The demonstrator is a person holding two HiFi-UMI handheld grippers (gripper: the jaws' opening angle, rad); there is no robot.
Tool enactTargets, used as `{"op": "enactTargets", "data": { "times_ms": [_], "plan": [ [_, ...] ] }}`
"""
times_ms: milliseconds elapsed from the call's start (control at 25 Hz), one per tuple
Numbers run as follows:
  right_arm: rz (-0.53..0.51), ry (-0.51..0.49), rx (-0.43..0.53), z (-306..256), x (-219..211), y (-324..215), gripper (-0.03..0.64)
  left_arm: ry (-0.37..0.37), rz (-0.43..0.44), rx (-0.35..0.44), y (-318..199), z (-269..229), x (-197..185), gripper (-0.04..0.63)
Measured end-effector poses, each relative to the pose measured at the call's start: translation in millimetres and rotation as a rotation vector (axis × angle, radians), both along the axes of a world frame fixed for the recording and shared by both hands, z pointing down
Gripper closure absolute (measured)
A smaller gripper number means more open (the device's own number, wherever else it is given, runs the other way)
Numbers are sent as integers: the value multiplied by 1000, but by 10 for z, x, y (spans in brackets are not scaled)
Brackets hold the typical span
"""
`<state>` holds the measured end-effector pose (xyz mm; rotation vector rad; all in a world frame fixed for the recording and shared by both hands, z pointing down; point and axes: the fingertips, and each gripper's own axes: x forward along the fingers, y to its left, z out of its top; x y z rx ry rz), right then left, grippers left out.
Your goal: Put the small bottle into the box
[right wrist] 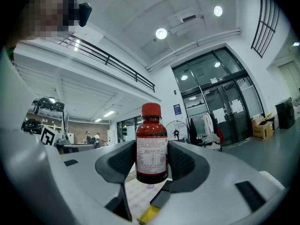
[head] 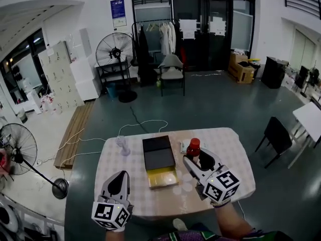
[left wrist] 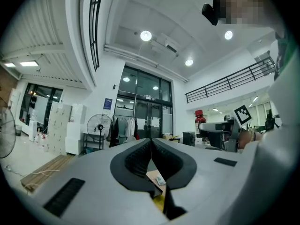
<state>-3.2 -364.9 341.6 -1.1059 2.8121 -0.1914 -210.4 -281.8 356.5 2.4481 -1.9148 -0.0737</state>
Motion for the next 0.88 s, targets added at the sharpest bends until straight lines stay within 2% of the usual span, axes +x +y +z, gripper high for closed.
{"op": "enactTargets", "data": {
  "times_ms": [320, 880],
  "plan": [
    [-75, 6, -48, 275, -144, -312, 394, -11, -30, -23, -248, 107, 88, 571],
    [-208, 126, -119, 997, -354, -676, 394, -15, -74, -52, -504, 405, 271, 571]
  ]
}}
